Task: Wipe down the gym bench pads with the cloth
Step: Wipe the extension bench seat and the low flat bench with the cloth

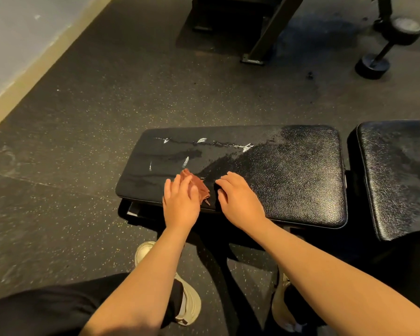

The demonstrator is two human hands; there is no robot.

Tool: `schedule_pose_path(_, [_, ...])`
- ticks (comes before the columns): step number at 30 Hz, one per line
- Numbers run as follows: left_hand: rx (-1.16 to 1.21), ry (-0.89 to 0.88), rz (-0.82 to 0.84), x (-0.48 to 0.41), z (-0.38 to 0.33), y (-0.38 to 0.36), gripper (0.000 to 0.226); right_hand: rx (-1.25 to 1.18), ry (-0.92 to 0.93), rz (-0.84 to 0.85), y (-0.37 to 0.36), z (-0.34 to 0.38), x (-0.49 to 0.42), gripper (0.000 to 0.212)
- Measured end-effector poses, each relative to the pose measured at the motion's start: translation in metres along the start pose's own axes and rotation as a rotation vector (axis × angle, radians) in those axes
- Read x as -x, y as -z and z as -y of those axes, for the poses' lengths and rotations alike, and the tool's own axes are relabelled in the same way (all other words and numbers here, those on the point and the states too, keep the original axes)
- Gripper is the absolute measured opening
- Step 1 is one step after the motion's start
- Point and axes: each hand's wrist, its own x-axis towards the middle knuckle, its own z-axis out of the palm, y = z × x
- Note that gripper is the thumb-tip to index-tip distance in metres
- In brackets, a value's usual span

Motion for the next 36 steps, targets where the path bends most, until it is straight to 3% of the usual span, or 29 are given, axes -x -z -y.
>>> schedule_pose_path(5, [0.225, -0.195, 0.091, 0.019, -0.02, -0.011, 0.042, -0.135, -0.102, -0.051, 0.008, 0.005, -0.006, 0.034])
schedule_pose_path(9, [0.043, -0.343, 0.107, 0.015, -0.008, -0.008, 0.044, -0.168, -0.14, -0.073, 0.01, 0.004, -0.004, 0.032])
schedule_pose_path(11, [-0.029, -0.282, 0.056, 0.008, 0.006, -0.002, 0.043, -0.095, -0.082, -0.038, 0.006, 0.002, -0.002, 0.031])
schedule_pose_path(14, [0.063, -0.08, 0.035, 0.004, 0.017, 0.006, 0.044, -0.015, -0.036, -0.005, 0.001, 0.002, 0.0, 0.03])
schedule_pose_path(16, [0.118, -0.049, 0.028, 0.006, 0.01, 0.002, 0.044, -0.007, -0.031, -0.007, 0.001, 0.003, 0.0, 0.032])
schedule_pose_path(18, [0.152, -0.106, 0.035, 0.006, -0.003, -0.006, 0.044, -0.029, -0.039, -0.028, 0.003, 0.005, -0.002, 0.033])
schedule_pose_path(22, [0.095, -0.398, 0.142, 0.007, -0.013, -0.022, 0.05, -0.126, -0.129, -0.063, 0.009, 0.006, -0.004, 0.035])
schedule_pose_path(24, [0.047, -0.389, 0.116, 0.003, -0.006, -0.017, 0.047, -0.068, -0.075, -0.043, 0.006, 0.006, -0.002, 0.033])
schedule_pose_path(30, [0.076, -0.072, 0.034, -0.009, 0.012, 0.002, 0.047, 0.17, 0.032, -0.03, -0.003, 0.003, 0.0, 0.035])
schedule_pose_path(36, [0.147, -0.303, 0.139, -0.003, -0.019, -0.014, 0.046, 0.022, -0.054, -0.119, 0.0, 0.003, -0.005, 0.033])
